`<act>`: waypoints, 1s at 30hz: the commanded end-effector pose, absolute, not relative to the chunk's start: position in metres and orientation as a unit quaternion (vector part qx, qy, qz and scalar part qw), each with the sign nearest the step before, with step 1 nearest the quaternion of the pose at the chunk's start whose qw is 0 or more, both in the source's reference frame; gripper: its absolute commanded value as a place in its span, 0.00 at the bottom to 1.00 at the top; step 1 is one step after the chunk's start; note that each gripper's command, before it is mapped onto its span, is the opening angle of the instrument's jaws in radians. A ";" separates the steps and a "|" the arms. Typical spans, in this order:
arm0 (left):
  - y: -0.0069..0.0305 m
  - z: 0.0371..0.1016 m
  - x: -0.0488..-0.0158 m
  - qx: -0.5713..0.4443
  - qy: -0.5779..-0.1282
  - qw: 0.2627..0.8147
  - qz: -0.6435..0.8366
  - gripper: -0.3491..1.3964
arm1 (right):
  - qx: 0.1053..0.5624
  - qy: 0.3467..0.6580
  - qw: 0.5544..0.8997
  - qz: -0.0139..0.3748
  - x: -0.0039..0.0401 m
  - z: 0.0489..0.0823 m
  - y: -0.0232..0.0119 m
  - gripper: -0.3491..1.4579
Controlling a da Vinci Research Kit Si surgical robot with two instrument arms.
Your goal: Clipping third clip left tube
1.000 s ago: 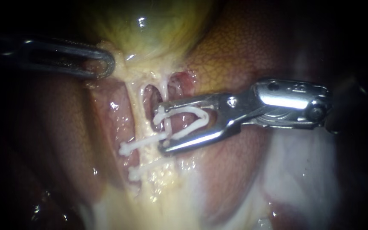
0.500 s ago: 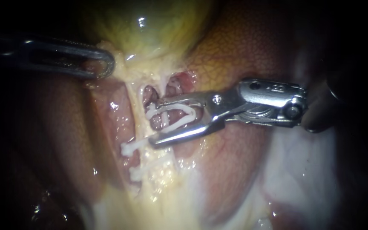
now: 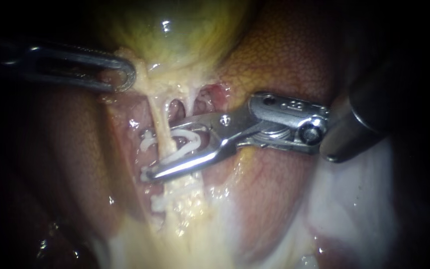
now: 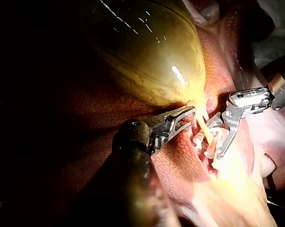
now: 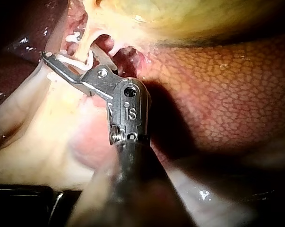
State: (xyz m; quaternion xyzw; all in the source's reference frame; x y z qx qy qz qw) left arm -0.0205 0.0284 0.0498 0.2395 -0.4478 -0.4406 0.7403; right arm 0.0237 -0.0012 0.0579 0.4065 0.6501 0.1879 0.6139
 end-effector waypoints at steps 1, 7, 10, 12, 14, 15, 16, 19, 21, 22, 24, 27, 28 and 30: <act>0.0284 0.0498 -0.0205 0.239 -0.448 0.740 -0.441 0.00 | 0.407 0.653 0.610 0.189 0.0237 0.0573 -0.0009 0.43; 0.0284 0.0498 -0.0206 0.239 -0.448 0.740 -0.441 0.00 | 0.410 0.663 0.594 0.198 0.0241 0.0551 0.0009 0.43; 0.0284 0.0498 -0.0206 0.239 -0.448 0.740 -0.441 0.00 | 0.409 0.664 0.593 0.201 0.0242 0.0548 0.0014 0.43; 0.0284 0.0498 -0.0206 0.239 -0.448 0.740 -0.441 0.00 | 0.408 0.664 0.593 0.203 0.0243 0.0548 0.0015 0.42; 0.0284 0.0498 -0.0206 0.239 -0.448 0.740 -0.441 0.00 | 0.407 0.664 0.593 0.204 0.0242 0.0548 0.0016 0.41; 0.0284 0.0498 -0.0206 0.239 -0.448 0.740 -0.441 0.00 | 0.407 0.664 0.593 0.205 0.0242 0.0547 0.0016 0.41; 0.0284 0.0498 -0.0206 0.239 -0.448 0.740 -0.441 0.00 | 0.407 0.664 0.593 0.205 0.0242 0.0547 0.0017 0.40; 0.0284 0.0498 -0.0206 0.239 -0.448 0.740 -0.441 0.00 | 0.411 0.660 0.591 0.213 0.0239 0.0545 0.0018 0.33; 0.0284 0.0498 -0.0206 0.239 -0.448 0.740 -0.441 0.00 | 0.418 0.655 0.589 0.222 0.0236 0.0544 0.0018 0.25; 0.0284 0.0498 -0.0206 0.239 -0.448 0.740 -0.441 0.00 | 0.420 0.654 0.588 0.224 0.0235 0.0544 0.0018 0.21; 0.0284 0.0498 -0.0206 0.239 -0.448 0.740 -0.441 0.00 | 0.420 0.653 0.588 0.228 0.0234 0.0544 0.0018 0.16; 0.0284 0.0499 -0.0206 0.239 -0.448 0.740 -0.441 0.00 | 0.422 0.652 0.587 0.230 0.0234 0.0545 0.0019 0.10; 0.0284 0.0499 -0.0206 0.239 -0.448 0.740 -0.441 0.00 | 0.422 0.652 0.587 0.230 0.0234 0.0545 0.0019 0.08; 0.0284 0.0499 -0.0206 0.239 -0.448 0.740 -0.441 0.00 | 0.422 0.652 0.587 0.230 0.0234 0.0546 0.0019 0.02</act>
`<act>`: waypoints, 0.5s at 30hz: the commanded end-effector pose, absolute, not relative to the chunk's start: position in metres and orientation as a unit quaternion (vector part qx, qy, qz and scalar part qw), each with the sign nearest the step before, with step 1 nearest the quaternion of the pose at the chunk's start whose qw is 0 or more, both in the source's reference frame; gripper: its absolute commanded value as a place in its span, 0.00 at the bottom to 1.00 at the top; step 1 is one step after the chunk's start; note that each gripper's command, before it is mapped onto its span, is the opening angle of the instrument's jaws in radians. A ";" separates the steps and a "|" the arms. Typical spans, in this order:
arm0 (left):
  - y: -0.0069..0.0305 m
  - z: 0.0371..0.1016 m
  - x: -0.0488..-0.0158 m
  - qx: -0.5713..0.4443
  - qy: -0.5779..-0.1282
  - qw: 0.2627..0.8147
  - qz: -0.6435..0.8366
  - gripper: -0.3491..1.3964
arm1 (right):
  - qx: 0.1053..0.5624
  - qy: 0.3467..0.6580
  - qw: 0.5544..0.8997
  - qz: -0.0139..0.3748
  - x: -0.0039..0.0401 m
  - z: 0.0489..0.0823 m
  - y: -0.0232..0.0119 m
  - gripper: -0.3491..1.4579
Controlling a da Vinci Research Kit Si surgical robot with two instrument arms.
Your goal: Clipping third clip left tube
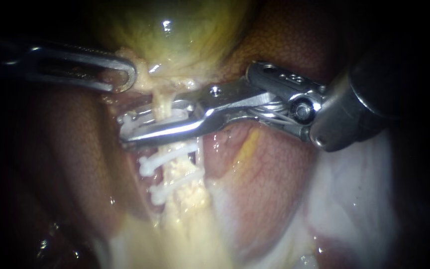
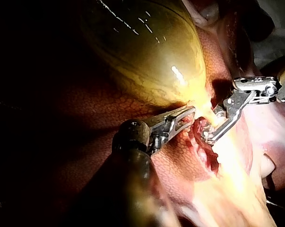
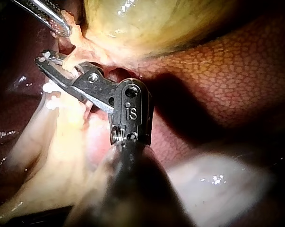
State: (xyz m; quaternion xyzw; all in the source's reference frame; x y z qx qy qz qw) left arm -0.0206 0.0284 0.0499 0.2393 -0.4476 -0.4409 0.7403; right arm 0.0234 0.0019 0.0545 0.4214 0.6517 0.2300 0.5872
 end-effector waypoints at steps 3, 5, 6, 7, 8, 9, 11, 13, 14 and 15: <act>0.0284 0.0499 -0.0206 0.239 -0.448 0.740 -0.441 0.00 | 0.425 0.649 0.586 0.233 0.0233 0.0548 0.0019 0.00; 0.0284 0.0499 -0.0206 0.239 -0.448 0.740 -0.441 0.00 | 0.427 0.648 0.586 0.234 0.0233 0.0549 0.0019 0.00; 0.0284 0.0499 -0.0206 0.239 -0.448 0.740 -0.441 0.00 | 0.426 0.648 0.586 0.235 0.0233 0.0550 0.0019 0.00; 0.0284 0.0499 -0.0206 0.239 -0.448 0.740 -0.441 0.00 | 0.427 0.648 0.586 0.234 0.0233 0.0550 0.0019 0.00; 0.0284 0.0499 -0.0206 0.239 -0.448 0.740 -0.441 0.00 | 0.427 0.648 0.586 0.234 0.0233 0.0550 0.0019 0.00; 0.0284 0.0499 -0.0206 0.239 -0.448 0.740 -0.441 0.00 | 0.427 0.648 0.586 0.234 0.0233 0.0550 0.0019 0.00; 0.0284 0.0500 -0.0206 0.239 -0.448 0.740 -0.441 0.00 | 0.428 0.648 0.586 0.233 0.0233 0.0550 0.0019 0.00; 0.0284 0.0500 -0.0206 0.239 -0.448 0.740 -0.441 0.00 | 0.428 0.648 0.586 0.233 0.0232 0.0551 0.0020 0.00; 0.0284 0.0500 -0.0206 0.239 -0.448 0.740 -0.441 0.00 | 0.428 0.648 0.586 0.233 0.0232 0.0552 0.0020 0.00; 0.0284 0.0500 -0.0206 0.239 -0.448 0.740 -0.441 0.00 | 0.428 0.648 0.586 0.233 0.0232 0.0552 0.0020 0.00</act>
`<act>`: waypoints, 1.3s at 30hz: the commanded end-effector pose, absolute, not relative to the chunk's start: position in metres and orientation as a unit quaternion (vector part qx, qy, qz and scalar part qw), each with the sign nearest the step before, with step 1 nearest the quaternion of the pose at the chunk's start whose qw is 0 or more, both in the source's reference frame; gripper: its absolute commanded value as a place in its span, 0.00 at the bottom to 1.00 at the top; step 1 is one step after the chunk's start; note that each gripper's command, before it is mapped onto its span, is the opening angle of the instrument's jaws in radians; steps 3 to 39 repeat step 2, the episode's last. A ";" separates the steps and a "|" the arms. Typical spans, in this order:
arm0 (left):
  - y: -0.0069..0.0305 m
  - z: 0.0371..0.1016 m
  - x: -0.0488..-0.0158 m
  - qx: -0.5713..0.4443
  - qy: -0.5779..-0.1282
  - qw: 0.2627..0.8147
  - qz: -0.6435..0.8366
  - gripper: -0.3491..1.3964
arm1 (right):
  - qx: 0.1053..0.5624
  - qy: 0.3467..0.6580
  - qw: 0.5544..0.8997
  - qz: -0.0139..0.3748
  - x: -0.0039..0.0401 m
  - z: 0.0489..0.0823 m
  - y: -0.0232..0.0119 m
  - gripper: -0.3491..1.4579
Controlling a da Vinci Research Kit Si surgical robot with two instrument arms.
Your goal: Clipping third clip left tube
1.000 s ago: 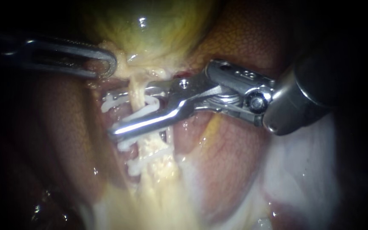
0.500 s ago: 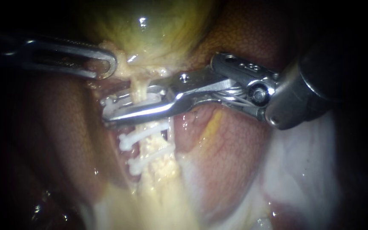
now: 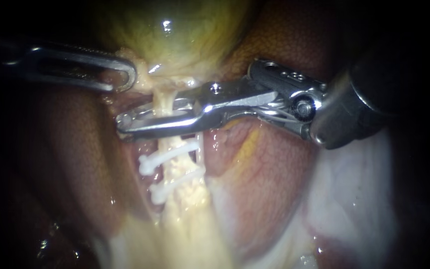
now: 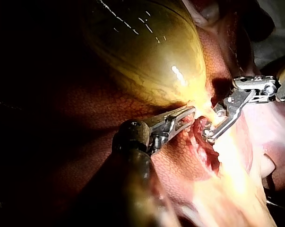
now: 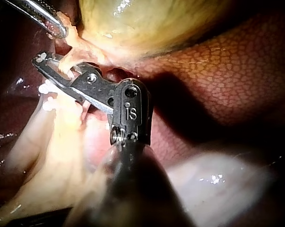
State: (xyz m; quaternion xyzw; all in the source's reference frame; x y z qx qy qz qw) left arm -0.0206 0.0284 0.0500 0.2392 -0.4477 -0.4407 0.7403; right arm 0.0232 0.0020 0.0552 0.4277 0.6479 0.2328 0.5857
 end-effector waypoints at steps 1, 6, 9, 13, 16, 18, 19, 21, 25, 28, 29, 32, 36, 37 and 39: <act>0.0284 0.0500 -0.0206 0.239 -0.448 0.740 -0.441 0.00 | 0.428 0.648 0.586 0.233 0.0232 0.0552 0.0020 0.00; 0.0284 0.0500 -0.0206 0.239 -0.448 0.740 -0.441 0.00 | 0.428 0.648 0.586 0.233 0.0231 0.0553 0.0021 0.00; 0.0284 0.0500 -0.0206 0.239 -0.448 0.740 -0.441 0.00 | 0.428 0.648 0.586 0.233 0.0231 0.0553 0.0021 0.00; 0.0284 0.0500 -0.0206 0.239 -0.448 0.740 -0.441 0.00 | 0.428 0.648 0.586 0.233 0.0231 0.0553 0.0021 0.00; 0.0284 0.0500 -0.0206 0.239 -0.448 0.740 -0.441 0.00 | 0.428 0.648 0.586 0.233 0.0231 0.0553 0.0021 0.00; 0.0284 0.0500 -0.0206 0.239 -0.448 0.740 -0.441 0.00 | 0.428 0.648 0.586 0.233 0.0231 0.0553 0.0021 0.00; 0.0284 0.0500 -0.0206 0.239 -0.448 0.740 -0.441 0.00 | 0.428 0.648 0.586 0.233 0.0231 0.0553 0.0021 0.00; 0.0284 0.0500 -0.0206 0.239 -0.448 0.740 -0.441 0.00 | 0.428 0.648 0.586 0.233 0.0231 0.0553 0.0021 0.00; 0.0284 0.0500 -0.0206 0.239 -0.448 0.740 -0.441 0.00 | 0.428 0.648 0.586 0.233 0.0231 0.0553 0.0021 0.00; 0.0284 0.0500 -0.0206 0.239 -0.448 0.740 -0.441 0.00 | 0.428 0.648 0.586 0.233 0.0231 0.0553 0.0021 0.00; 0.0284 0.0500 -0.0206 0.239 -0.448 0.740 -0.441 0.00 | 0.428 0.648 0.586 0.233 0.0231 0.0553 0.0021 0.00; 0.0284 0.0500 -0.0206 0.239 -0.448 0.740 -0.441 0.00 | 0.428 0.648 0.586 0.233 0.0231 0.0553 0.0021 0.00; 0.0284 0.0500 -0.0206 0.239 -0.448 0.740 -0.441 0.00 | 0.428 0.648 0.586 0.233 0.0231 0.0553 0.0021 0.00; 0.0284 0.0500 -0.0206 0.239 -0.448 0.740 -0.441 0.00 | 0.428 0.648 0.586 0.233 0.0231 0.0553 0.0021 0.00; 0.0284 0.0500 -0.0206 0.239 -0.448 0.740 -0.441 0.00 | 0.428 0.648 0.586 0.233 0.0231 0.0553 0.0021 0.00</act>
